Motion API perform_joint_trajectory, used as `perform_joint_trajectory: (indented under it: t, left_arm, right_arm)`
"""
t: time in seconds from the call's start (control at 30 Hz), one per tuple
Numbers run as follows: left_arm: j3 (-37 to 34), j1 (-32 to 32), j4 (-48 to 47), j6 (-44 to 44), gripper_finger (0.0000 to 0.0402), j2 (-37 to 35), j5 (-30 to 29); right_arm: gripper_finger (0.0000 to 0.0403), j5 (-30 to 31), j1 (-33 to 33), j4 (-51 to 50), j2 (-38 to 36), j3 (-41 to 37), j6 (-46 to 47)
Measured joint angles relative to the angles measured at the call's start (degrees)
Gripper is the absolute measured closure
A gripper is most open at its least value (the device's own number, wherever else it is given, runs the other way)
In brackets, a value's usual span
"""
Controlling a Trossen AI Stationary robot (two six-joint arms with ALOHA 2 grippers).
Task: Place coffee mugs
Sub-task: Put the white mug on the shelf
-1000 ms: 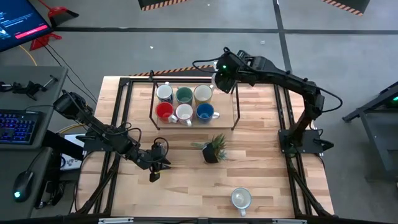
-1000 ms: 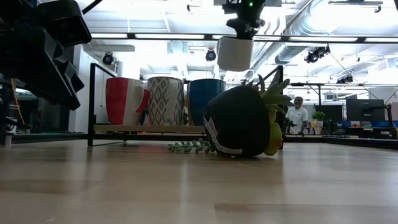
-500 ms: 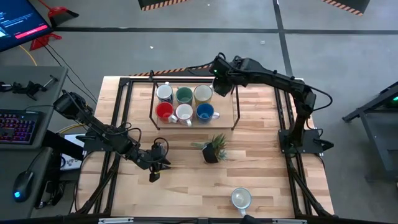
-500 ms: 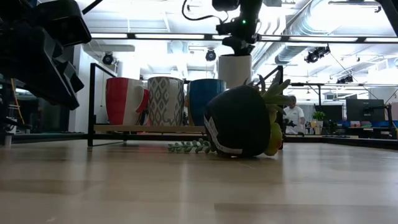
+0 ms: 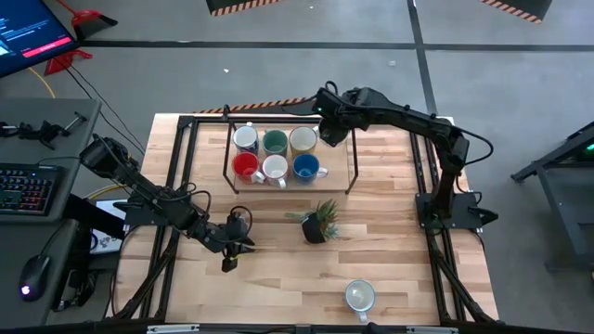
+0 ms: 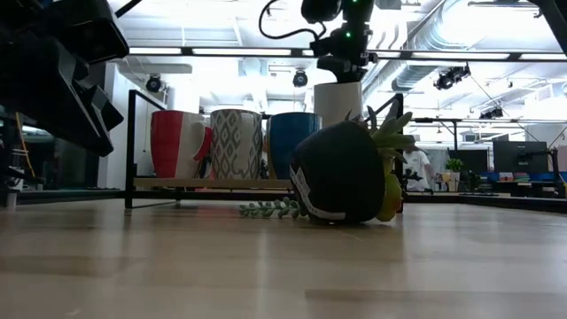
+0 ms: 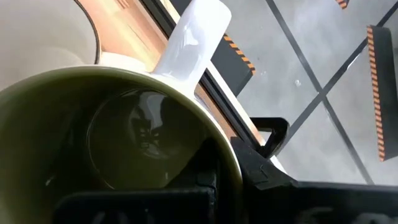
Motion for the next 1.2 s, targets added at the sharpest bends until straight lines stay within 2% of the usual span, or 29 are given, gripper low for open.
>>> perform_joint_trajectory:
  t: [0.4, 1.03, 1.2]
  left_arm:
    - [0.0, 0.0, -0.1, 0.7, 0.0314, 0.0, 0.5]
    - [0.0, 0.0, -1.3, 1.6, 0.0314, 0.0, 1.3]
    - [0.0, 0.0, -1.3, 1.6, 0.0314, 0.0, 1.3]
  right_arm:
    - [0.0403, 0.0, 0.0, -0.7, 2.5, 0.0, 1.5]
    - [0.0403, -0.4, -0.3, -2.1, 5.7, 0.0, -2.0]
    - [0.0403, -2.9, -1.1, -2.5, 5.9, 0.0, -0.1]
